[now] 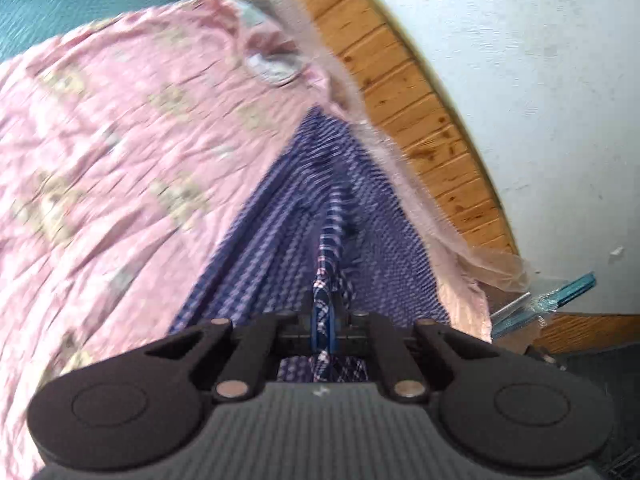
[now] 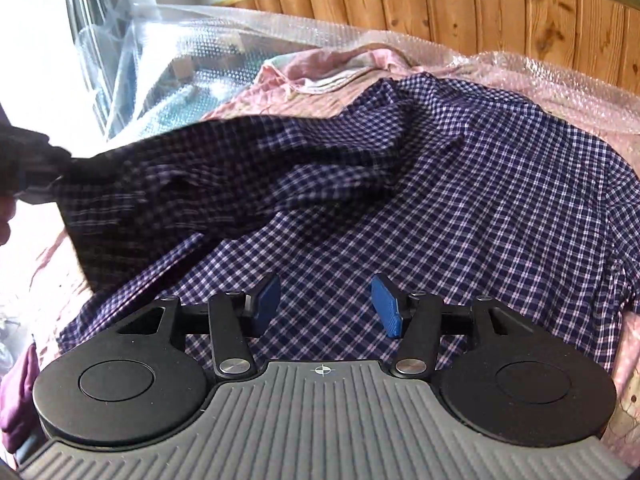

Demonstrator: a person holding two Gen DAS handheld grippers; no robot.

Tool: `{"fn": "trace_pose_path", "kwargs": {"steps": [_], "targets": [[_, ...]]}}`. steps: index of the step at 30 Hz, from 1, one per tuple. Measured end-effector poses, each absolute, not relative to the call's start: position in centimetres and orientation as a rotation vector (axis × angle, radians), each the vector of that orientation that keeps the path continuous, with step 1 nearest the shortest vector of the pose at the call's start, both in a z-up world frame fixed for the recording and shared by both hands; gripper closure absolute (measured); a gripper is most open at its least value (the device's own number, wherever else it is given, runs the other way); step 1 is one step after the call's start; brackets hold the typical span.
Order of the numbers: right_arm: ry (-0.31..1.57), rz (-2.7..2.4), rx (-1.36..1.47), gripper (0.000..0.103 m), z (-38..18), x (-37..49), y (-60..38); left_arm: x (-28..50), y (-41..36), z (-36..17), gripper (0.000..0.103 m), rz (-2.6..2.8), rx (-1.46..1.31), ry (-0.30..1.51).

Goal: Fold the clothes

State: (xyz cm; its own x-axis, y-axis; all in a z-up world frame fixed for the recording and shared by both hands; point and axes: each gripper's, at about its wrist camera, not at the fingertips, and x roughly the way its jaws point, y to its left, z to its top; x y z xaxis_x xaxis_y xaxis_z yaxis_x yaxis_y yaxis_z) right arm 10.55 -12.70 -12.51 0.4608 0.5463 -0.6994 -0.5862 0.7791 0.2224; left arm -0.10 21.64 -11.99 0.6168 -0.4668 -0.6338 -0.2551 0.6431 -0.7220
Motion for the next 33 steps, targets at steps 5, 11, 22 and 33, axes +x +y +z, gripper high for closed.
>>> {"fn": "trace_pose_path", "kwargs": {"steps": [5, 11, 22, 33], "targets": [[0.922, 0.653, 0.021, 0.046, -13.6, 15.0, -11.5, -0.5, 21.7, -15.8, 0.096, -0.148, -0.897, 1.036], [1.071, 0.598, 0.45, 0.046, -16.3, 21.0, -11.9, -1.3, 22.0, -15.2, 0.056, -0.116, -0.89, 0.987], [1.075, 0.522, 0.436, 0.103, -18.2, 22.0, -8.6, -3.2, 23.2, -18.0, 0.098, -0.123, -1.02, 1.03], [0.939, 0.35, 0.04, 0.088, -11.8, 25.1, -7.3, -3.5, 23.1, -19.0, 0.097, -0.16, -1.027, 1.06]]}}
